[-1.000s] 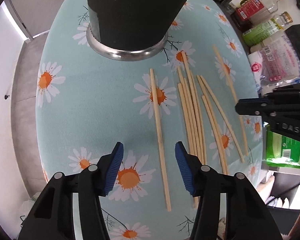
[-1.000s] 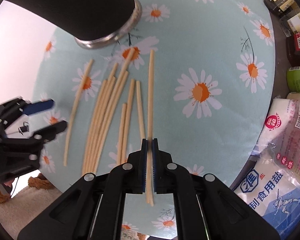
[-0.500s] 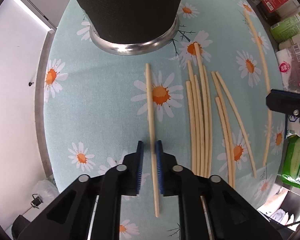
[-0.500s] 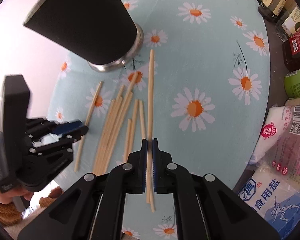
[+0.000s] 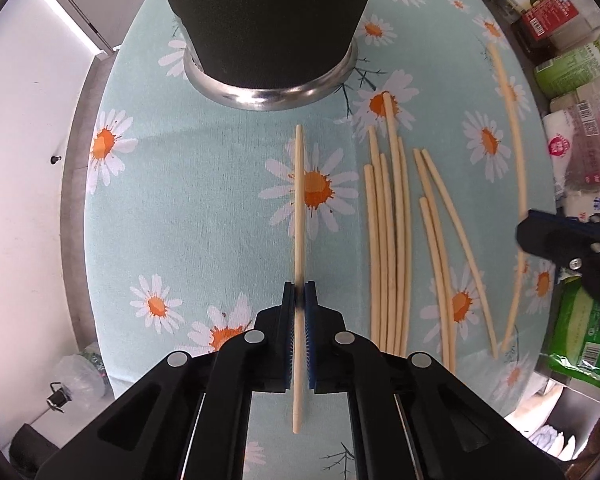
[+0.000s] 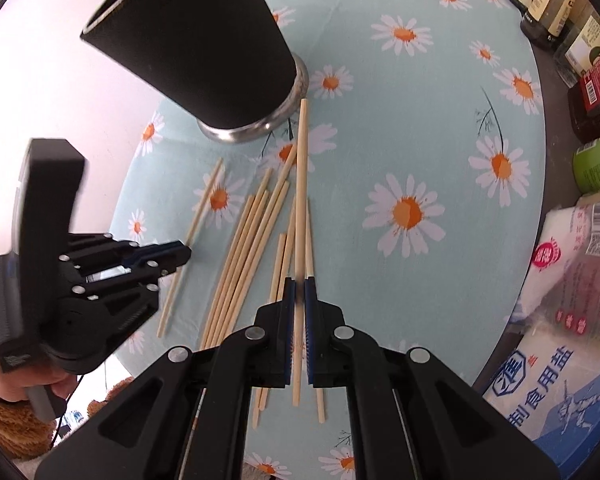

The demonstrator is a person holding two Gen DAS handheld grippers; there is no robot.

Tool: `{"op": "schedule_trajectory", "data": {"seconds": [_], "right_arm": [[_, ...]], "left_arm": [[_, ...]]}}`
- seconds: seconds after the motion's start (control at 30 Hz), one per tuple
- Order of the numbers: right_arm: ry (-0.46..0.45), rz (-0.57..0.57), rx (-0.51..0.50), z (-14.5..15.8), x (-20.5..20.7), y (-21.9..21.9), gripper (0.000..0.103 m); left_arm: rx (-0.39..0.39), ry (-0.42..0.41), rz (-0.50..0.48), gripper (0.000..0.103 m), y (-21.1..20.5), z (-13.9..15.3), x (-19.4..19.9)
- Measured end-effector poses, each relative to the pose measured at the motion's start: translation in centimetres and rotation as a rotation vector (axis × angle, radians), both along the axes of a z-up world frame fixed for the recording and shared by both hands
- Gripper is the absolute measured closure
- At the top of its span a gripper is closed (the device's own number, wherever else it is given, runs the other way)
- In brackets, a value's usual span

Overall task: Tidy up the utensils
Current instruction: 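Close the left tool on a single chopstick and lift it, then carry the chopstick with the left tool over the black holder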

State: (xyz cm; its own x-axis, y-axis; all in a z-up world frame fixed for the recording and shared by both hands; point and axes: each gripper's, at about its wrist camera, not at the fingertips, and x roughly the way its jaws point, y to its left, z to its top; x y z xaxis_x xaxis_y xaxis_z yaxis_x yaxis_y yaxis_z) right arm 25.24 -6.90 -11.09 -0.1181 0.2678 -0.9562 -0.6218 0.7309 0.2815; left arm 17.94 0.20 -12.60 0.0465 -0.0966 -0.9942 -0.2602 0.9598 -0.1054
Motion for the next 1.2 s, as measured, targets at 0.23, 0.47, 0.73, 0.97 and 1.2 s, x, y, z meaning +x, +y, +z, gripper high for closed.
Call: {"op": "schedule_trajectory", "data": {"seconds": [0.23,0.47,0.73,0.97,1.2], "right_arm": [[0.015,-0.023,0.020,-0.1,-1.3,0.0,0.097],[0.025,-0.110,0.099,1.2,-2.6,-2.5,0.097],[-0.016,-0.194,0.224,4.0,-3.9,-2.9,0.097],[-0.146,-0.215,0.364,8.2,-4.6,-0.9,0.097],[-0.352,-0.184,0.490,13.7,-4.5,2.0,0.097]], "left_arm": [[-0.133,-0.122,-0.005,0.099,1.1,3.8,-2.9],[-0.220,-0.285,-0.011,0.099,2.9,7.6,-5.5],[-0.281,-0.465,-0.059,0.099,3.8,11.5,-6.2],[-0.219,-0.667,-0.104,0.099,5.7,15.3,-6.5],[-0.131,-0.833,-0.120,0.099,7.8,18.4,-6.2]]}}
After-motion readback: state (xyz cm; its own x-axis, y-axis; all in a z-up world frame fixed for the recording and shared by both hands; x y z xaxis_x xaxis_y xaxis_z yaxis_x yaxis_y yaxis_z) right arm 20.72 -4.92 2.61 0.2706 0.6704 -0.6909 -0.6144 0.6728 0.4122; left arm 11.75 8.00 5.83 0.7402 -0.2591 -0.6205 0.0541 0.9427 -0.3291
